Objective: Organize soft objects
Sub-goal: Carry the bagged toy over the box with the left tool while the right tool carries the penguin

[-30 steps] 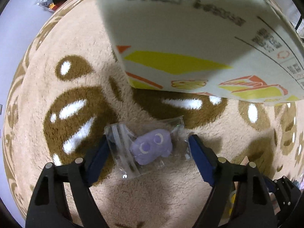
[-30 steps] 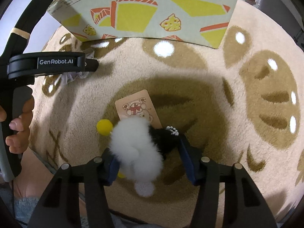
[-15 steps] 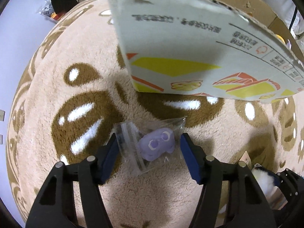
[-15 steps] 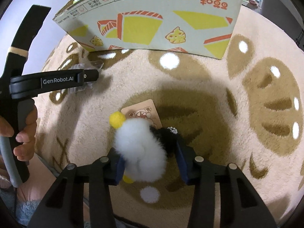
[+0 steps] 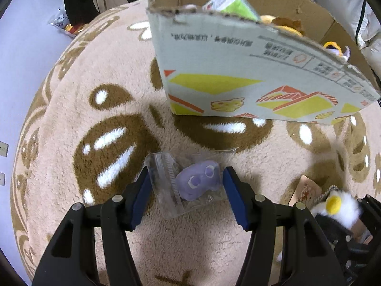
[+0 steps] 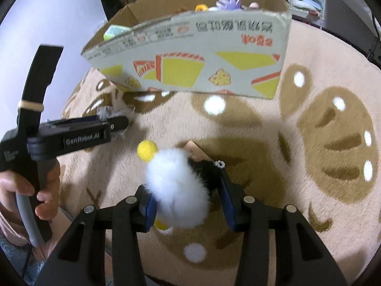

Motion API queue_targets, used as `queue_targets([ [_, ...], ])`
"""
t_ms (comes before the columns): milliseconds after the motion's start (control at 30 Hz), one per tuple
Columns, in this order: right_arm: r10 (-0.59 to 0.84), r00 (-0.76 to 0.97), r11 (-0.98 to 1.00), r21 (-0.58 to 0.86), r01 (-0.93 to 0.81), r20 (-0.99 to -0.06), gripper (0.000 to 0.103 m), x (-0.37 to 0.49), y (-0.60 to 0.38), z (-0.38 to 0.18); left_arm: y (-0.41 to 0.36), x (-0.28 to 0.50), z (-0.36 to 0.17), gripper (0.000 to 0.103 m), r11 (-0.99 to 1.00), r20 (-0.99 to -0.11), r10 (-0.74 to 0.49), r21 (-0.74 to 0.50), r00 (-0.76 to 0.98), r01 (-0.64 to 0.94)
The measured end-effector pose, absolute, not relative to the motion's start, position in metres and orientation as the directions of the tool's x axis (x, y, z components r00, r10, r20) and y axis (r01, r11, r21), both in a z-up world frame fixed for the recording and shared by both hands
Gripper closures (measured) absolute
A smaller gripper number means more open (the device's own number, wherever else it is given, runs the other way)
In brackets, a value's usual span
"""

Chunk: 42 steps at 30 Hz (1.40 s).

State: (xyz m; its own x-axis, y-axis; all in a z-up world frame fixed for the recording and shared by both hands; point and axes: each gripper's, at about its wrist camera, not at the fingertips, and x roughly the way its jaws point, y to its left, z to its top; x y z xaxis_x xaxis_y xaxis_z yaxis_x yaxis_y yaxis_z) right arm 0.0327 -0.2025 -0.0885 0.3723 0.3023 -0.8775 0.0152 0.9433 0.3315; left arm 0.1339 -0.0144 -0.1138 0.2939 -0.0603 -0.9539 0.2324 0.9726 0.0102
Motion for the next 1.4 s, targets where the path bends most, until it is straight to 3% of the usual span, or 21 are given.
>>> queue_targets([
  [367,0.289,0.511,0.94,0.342,0.01,-0.809,0.055,0.024,-0.213,-0.06,-0.02,0.089,-0.059,0.044,0.968,-0.87,-0.108,0.019,0.481,0.251],
  [733,0.255,0.705,0.95,0.306,-0.057,-0.662,0.055,0.014,-0.212,-0.012,-0.024,0.058,0.005,0.044,0.964,-0.678,-0.189,0.01,0.71,0.266],
  [1100,0.192,0.817,0.97,0.234,-0.072,-0.543,0.055,0.028,-0.205,0.017,-0.024,0.06,0.037,0.044,0.958,-0.504,-0.231,0.032,0.832,0.286],
  [1400,0.147,0.859,0.978,0.202,-0.052,-0.491,0.055,0.047,-0.215,0.029,-0.04,0.076,0.045,0.044,0.95,-0.441,-0.241,0.073,0.864,0.302],
])
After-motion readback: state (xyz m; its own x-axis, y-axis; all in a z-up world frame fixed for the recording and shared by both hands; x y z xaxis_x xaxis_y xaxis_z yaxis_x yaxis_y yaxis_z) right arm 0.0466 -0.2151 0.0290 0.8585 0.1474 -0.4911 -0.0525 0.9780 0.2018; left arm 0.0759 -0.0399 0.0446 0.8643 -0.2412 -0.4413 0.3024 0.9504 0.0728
